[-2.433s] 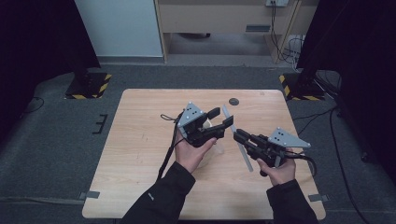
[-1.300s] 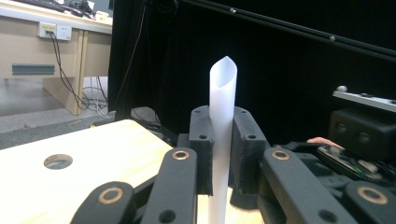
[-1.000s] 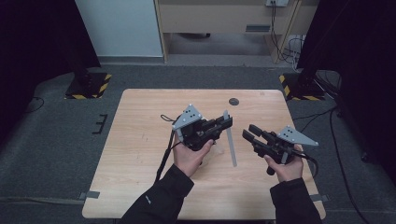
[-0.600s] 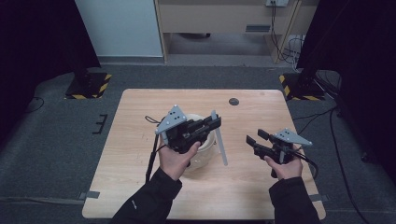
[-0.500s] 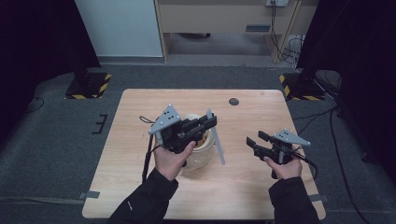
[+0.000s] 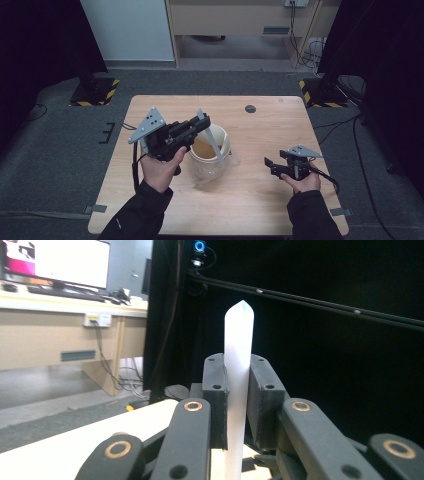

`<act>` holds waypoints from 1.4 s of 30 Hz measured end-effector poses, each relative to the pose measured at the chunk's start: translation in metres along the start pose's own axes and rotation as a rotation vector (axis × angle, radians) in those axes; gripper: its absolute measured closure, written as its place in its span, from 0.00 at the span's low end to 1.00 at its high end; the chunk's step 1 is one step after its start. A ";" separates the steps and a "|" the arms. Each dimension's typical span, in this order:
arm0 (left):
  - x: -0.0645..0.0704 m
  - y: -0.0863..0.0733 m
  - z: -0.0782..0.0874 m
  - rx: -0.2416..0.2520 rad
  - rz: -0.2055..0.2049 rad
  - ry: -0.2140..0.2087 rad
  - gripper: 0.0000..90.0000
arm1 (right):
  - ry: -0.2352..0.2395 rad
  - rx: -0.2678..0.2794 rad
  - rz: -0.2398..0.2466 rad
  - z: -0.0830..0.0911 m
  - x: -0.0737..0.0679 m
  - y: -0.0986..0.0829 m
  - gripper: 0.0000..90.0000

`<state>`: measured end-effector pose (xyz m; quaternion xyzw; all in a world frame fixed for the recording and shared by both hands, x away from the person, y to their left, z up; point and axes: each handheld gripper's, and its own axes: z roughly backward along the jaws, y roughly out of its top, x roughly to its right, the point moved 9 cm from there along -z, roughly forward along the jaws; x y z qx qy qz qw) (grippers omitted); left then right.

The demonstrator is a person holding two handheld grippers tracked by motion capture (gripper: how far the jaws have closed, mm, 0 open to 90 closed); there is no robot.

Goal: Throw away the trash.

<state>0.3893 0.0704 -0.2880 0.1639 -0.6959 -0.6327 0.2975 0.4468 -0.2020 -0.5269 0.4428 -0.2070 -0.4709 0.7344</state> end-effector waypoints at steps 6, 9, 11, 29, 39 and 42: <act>-0.015 0.004 0.006 0.007 -0.006 0.041 0.89 | -0.010 -0.035 0.014 -0.007 0.005 -0.012 0.24; -0.020 0.007 0.007 0.015 -0.003 0.054 0.89 | -0.015 -0.065 0.027 -0.011 0.007 -0.019 0.23; -0.022 0.010 0.007 0.019 -0.005 0.060 0.89 | -0.017 -0.083 0.034 -0.013 0.008 -0.023 0.21; -0.046 0.005 0.008 0.009 -0.052 0.127 0.89 | -0.015 -0.156 0.071 -0.020 0.012 -0.038 0.19; -0.059 -0.026 0.003 -0.029 -0.040 0.148 0.89 | -0.013 -0.162 0.071 -0.021 0.012 -0.039 0.18; -0.064 -0.037 0.003 -0.043 -0.033 0.155 0.89 | -0.012 -0.164 0.077 -0.021 0.012 -0.039 0.18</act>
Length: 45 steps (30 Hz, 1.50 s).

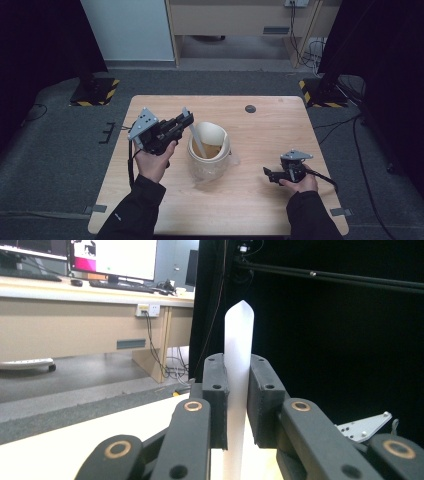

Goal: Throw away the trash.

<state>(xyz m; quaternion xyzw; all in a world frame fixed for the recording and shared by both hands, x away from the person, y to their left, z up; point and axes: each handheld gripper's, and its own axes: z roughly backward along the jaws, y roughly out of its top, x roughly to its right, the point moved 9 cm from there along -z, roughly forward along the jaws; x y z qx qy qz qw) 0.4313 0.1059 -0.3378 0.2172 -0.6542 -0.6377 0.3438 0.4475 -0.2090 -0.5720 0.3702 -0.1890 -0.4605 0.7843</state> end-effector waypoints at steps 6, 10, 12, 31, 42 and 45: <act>-0.005 -0.019 -0.004 -0.031 0.006 0.008 0.89 | 0.004 -0.006 0.006 0.000 -0.001 -0.001 0.18; -0.006 -0.030 -0.006 -0.044 0.014 0.007 0.89 | 0.005 -0.007 0.011 -0.001 -0.001 -0.001 0.18; -0.007 -0.036 -0.007 -0.057 0.018 0.006 0.89 | 0.004 -0.008 0.012 -0.001 -0.001 -0.001 0.18; -0.011 -0.070 -0.004 -0.152 0.032 -0.012 0.83 | 0.008 -0.020 0.014 -0.001 -0.002 -0.002 0.18; -0.039 -0.094 0.040 -0.180 0.014 0.046 0.64 | 0.004 -0.027 0.018 -0.002 0.000 -0.004 0.17; -0.053 -0.113 0.053 -0.231 -0.013 0.077 0.59 | 0.003 -0.029 0.021 -0.002 0.000 -0.005 0.17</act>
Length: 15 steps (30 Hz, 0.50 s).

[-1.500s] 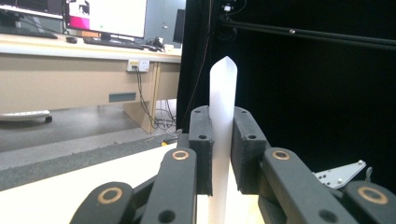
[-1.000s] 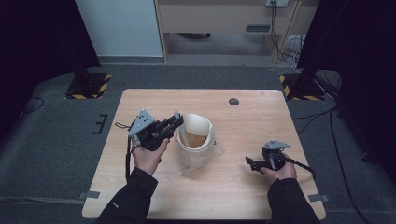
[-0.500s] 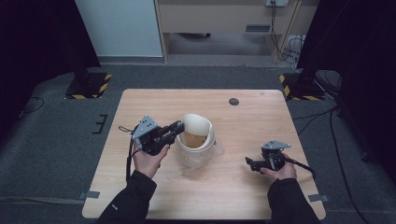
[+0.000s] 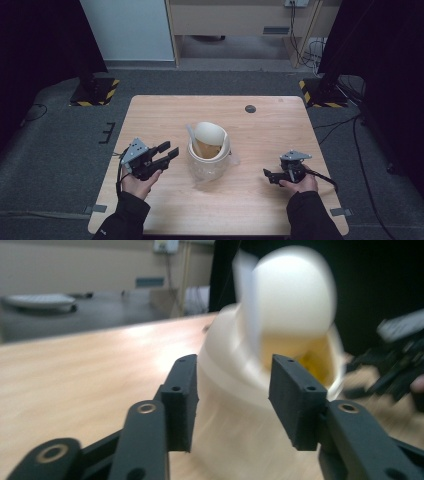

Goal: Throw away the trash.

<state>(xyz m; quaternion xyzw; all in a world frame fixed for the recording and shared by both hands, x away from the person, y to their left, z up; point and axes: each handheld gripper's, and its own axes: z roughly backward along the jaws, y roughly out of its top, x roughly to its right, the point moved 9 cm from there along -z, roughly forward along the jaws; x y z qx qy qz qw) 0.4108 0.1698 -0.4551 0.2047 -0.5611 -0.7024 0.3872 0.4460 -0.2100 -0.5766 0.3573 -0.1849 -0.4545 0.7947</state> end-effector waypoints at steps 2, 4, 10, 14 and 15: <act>-0.012 -0.017 0.004 -0.045 -0.009 0.025 0.56 | 0.000 -0.002 0.000 0.000 0.000 -0.001 0.17; -0.025 -0.033 0.008 -0.091 0.002 0.054 0.51 | 0.000 -0.002 -0.001 0.000 0.000 -0.001 0.17; -0.063 -0.080 0.013 -0.279 -0.025 0.165 0.33 | -0.008 -0.014 -0.004 -0.001 0.002 -0.003 0.16; -0.084 -0.107 0.013 -0.402 -0.018 0.223 0.25 | -0.016 -0.031 -0.004 -0.002 0.005 -0.006 0.15; -0.090 -0.113 0.014 -0.432 -0.023 0.244 0.23 | -0.019 -0.034 -0.009 -0.002 0.006 -0.006 0.15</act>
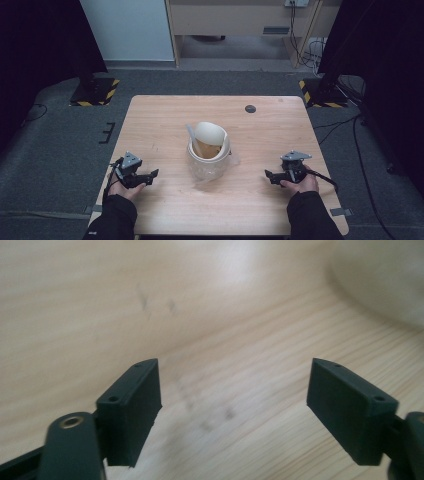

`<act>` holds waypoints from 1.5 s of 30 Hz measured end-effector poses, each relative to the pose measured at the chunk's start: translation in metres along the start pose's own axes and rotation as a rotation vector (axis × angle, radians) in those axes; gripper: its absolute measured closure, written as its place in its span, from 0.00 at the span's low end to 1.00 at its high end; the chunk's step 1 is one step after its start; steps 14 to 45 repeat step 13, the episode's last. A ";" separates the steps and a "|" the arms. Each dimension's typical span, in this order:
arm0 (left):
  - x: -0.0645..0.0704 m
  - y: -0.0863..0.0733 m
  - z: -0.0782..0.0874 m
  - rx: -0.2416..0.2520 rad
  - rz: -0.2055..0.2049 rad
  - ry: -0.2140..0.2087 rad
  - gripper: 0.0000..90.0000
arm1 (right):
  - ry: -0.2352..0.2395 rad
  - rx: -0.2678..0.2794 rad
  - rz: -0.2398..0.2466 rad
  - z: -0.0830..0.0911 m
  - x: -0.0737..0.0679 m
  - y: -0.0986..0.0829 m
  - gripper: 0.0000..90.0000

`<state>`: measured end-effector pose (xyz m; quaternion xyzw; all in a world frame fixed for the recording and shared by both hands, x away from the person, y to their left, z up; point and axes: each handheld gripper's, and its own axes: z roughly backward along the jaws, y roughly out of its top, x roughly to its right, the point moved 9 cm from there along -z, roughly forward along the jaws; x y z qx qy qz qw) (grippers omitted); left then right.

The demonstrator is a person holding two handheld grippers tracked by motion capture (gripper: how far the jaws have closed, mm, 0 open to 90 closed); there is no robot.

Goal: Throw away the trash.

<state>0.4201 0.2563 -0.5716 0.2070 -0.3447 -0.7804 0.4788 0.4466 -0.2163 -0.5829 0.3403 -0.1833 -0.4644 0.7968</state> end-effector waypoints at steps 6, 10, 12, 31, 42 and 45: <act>-0.008 -0.012 -0.007 -0.063 0.030 0.037 0.14 | -0.026 -0.014 -0.008 -0.003 0.008 -0.003 0.13; -0.012 -0.023 -0.012 -0.118 0.049 0.050 0.11 | -0.037 -0.021 -0.019 -0.005 0.012 -0.005 0.12; -0.013 -0.023 -0.012 -0.114 0.054 0.053 0.09 | -0.042 -0.028 -0.025 -0.006 0.014 -0.006 0.12; -0.013 -0.023 -0.013 -0.111 0.052 0.052 0.08 | -0.043 -0.033 -0.028 -0.006 0.014 -0.007 0.12; -0.013 -0.023 -0.013 -0.111 0.052 0.052 0.08 | -0.043 -0.033 -0.028 -0.006 0.014 -0.007 0.12; -0.013 -0.023 -0.013 -0.111 0.052 0.052 0.08 | -0.043 -0.033 -0.028 -0.006 0.014 -0.007 0.12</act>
